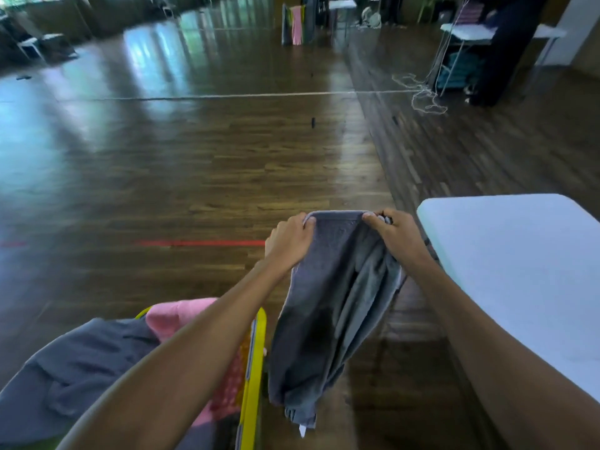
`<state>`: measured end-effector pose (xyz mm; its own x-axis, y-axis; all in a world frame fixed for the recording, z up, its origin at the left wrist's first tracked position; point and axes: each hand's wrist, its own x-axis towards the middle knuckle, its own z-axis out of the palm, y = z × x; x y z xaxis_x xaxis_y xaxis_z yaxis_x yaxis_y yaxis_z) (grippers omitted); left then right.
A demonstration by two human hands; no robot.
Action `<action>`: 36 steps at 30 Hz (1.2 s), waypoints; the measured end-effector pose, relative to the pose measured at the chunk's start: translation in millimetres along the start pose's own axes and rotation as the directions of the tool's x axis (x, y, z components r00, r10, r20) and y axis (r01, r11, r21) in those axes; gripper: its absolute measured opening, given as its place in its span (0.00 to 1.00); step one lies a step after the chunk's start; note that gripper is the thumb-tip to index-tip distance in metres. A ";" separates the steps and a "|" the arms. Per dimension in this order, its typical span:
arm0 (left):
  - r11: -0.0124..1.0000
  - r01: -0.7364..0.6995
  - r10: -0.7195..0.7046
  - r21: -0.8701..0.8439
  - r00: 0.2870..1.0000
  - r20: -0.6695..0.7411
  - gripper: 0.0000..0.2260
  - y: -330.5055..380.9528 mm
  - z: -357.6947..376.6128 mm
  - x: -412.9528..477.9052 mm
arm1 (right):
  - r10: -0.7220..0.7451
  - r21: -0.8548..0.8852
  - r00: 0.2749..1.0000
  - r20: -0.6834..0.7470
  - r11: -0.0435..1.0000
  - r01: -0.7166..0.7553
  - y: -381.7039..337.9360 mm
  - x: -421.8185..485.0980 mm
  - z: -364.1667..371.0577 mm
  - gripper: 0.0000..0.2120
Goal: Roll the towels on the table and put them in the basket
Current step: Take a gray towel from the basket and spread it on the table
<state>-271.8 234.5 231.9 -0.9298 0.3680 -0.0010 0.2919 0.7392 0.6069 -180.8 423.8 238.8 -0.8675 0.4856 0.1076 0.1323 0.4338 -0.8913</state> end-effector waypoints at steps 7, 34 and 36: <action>0.871 0.118 -0.112 -0.477 0.993 0.042 0.14 99.0 9.7 117.3 | 0.022 0.117 0.998 -0.052 0.993 -0.016 -8.5 108.2 -56.6 0.14; 0.775 -0.113 0.084 -0.622 0.994 -0.076 0.09 408.2 115.7 634.0 | -0.026 -0.021 0.949 -0.313 1.000 0.020 39.5 640.3 -283.2 0.07; 0.773 -0.146 0.108 -0.618 0.989 -0.098 0.08 437.0 119.9 656.7 | -0.055 -0.022 0.939 -0.339 0.998 0.050 40.1 667.9 -306.7 0.07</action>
<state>-728.0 866.9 401.1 -0.9103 0.3886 0.1425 0.2225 0.1689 0.9602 -607.9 998.4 410.0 -0.6598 0.6894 0.2990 0.0988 0.4741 -0.8749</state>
